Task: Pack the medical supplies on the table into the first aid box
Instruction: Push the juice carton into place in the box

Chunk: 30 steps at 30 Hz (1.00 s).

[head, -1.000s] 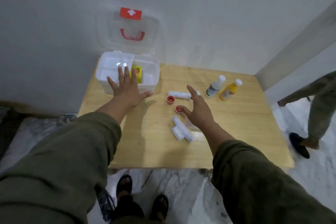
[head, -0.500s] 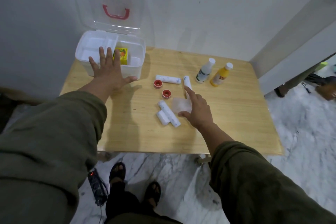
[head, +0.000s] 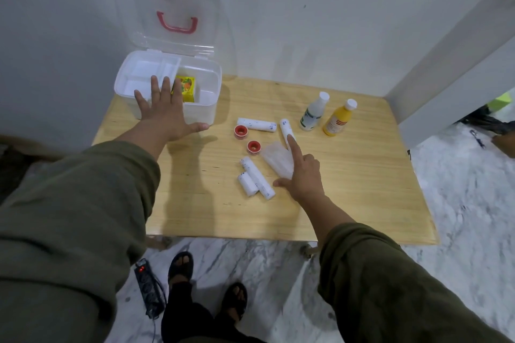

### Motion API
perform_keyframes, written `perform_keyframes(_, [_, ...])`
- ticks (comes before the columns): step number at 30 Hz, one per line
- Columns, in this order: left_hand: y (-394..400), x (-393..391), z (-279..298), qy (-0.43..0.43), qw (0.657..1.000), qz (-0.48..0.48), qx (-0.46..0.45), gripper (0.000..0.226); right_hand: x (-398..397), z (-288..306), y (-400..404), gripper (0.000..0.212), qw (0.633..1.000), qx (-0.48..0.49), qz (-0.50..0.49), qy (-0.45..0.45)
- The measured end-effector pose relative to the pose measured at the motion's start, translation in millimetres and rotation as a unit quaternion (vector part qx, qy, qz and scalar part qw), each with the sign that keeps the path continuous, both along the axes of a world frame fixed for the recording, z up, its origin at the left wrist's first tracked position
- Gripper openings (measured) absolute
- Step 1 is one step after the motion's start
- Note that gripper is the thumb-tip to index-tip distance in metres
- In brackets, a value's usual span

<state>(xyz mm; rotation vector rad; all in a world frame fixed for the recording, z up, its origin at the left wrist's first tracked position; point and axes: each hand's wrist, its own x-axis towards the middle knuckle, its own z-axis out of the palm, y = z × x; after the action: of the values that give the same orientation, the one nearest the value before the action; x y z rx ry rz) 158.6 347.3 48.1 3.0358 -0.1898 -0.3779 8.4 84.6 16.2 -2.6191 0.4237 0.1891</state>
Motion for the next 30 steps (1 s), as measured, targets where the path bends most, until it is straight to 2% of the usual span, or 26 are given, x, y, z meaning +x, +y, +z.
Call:
perform_keyframes(4, [1.6, -0.2, 2.4, 0.006, 1.000, -0.003, -0.008, 0.121, 15.2, 19.0, 0.0, 0.109, 0.997, 0.014, -0.006, -0.076])
perform_keyframes(11, [10.7, 4.2, 13.7, 0.018, 0.998, -0.015, -0.060, 0.117, 56.7, 90.4, 19.5, 0.106, 0.961, 0.181, -0.058, -0.203])
perform_keyframes(15, [28.6, 15.7, 24.7, 0.010, 0.997, -0.018, -0.075, 0.117, 87.7, 119.4, 48.7, 0.109, 0.949, 0.189, -0.032, -0.250])
perform_keyframes(21, [67.0, 43.4, 33.9, 0.022, 0.997, -0.045, -0.065, 0.126, 131.6, 127.3, 103.1, 0.108, 0.955, 0.210, 0.033, -0.210])
perform_keyframes(26, [84.8, 61.4, 32.2, 0.049, 0.991, -0.107, -0.064, 0.129, 162.1, 111.4, 132.1, 0.086, 0.979, 0.157, 0.071, -0.107])
perform_keyframes(30, [88.5, 70.5, 26.5, 0.062, 0.983, -0.164, -0.052, 0.132, 176.2, 98.5, 146.6, 0.084, 0.987, 0.127, 0.081, -0.053])
